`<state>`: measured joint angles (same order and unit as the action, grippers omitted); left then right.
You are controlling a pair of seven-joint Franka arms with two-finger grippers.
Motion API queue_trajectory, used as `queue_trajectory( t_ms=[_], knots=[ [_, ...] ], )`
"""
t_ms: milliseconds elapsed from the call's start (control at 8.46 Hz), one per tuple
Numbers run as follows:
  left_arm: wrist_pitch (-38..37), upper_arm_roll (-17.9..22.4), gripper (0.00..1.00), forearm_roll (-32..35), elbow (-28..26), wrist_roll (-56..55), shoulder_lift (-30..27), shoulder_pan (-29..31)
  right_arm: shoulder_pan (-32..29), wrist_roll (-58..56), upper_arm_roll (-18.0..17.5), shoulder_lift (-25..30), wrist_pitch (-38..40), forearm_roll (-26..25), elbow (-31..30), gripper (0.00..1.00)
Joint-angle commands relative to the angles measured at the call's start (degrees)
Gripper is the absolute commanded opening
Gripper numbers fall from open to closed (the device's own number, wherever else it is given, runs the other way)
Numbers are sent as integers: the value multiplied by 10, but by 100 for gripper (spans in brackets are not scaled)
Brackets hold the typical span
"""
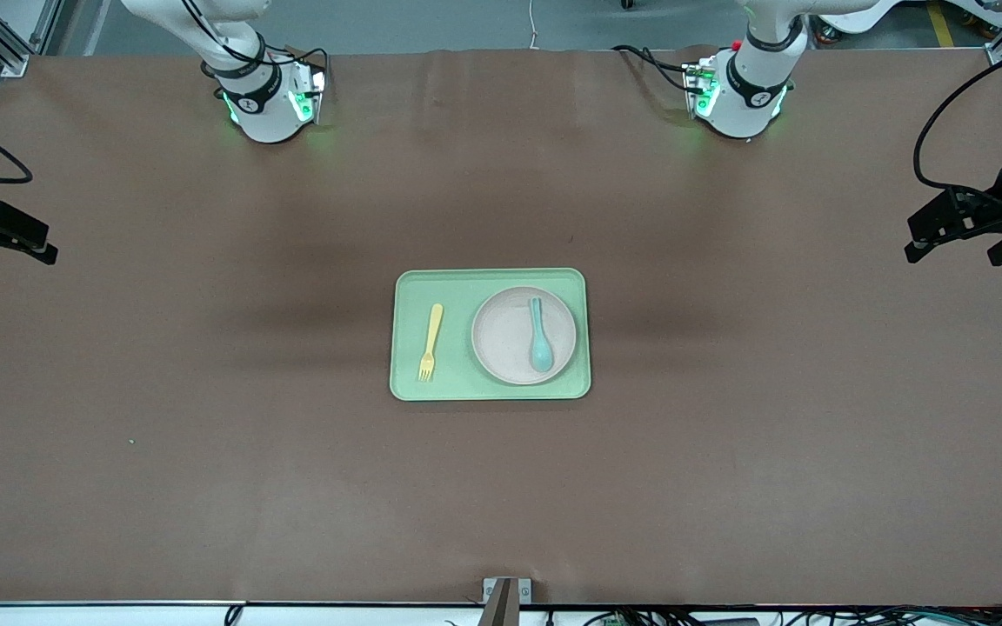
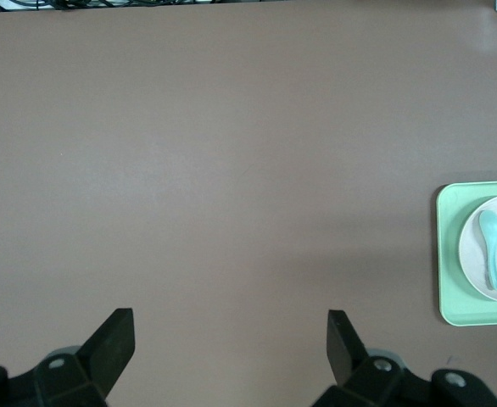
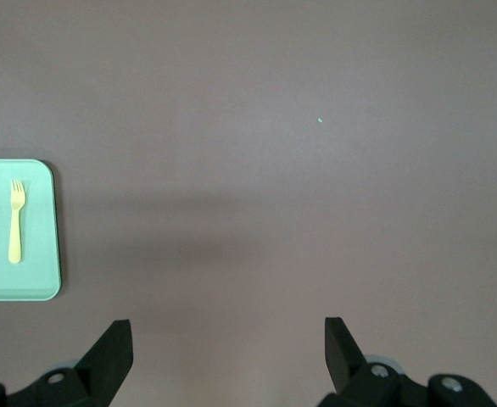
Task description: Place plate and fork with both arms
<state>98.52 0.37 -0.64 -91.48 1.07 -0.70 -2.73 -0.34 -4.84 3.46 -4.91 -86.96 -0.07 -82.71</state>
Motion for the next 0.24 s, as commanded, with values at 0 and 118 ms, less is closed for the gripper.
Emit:
queue_trajectory(
  t_ms=[0, 118],
  knots=[
    [-7, -2, 100, -8, 9, 0, -1, 3, 1, -5, 1, 3, 23, -1, 5, 100],
    [-6, -2, 100, -8, 9, 0, -1, 3, 1, -4, 1, 3, 25, 0, 6, 100]
  ],
)
